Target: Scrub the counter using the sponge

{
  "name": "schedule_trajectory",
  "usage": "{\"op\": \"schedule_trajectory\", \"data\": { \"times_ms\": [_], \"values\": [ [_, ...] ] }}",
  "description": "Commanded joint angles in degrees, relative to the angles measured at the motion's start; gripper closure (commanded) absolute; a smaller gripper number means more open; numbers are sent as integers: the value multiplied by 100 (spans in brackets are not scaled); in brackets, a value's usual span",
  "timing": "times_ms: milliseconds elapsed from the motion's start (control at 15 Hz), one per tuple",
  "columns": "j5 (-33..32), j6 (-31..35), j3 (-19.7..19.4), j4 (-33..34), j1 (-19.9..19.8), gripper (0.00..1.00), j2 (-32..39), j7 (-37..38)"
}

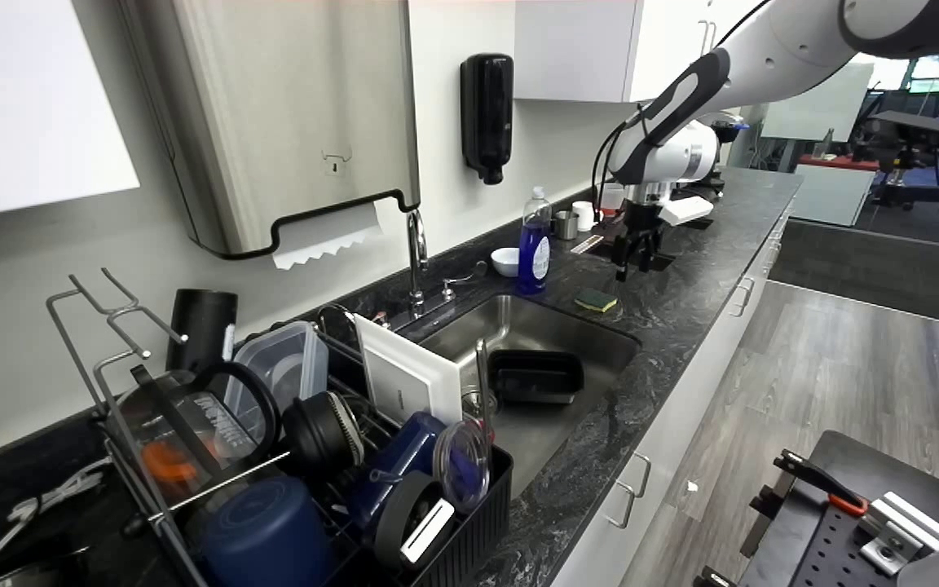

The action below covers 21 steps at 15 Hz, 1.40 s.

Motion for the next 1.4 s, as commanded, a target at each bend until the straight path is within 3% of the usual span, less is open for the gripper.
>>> {"op": "schedule_trajectory", "data": {
  "times_ms": [0, 533, 600, 1333],
  "values": [
    [-282, 51, 211, 516, -195, 38, 453, 225],
    [-478, 337, 454, 1355, -349, 95, 1190, 251],
    [-485, 346, 484, 1455, -356, 98, 1280, 260],
    [-606, 569, 628, 2035, -424, 100, 1885, 213]
  ]
}}
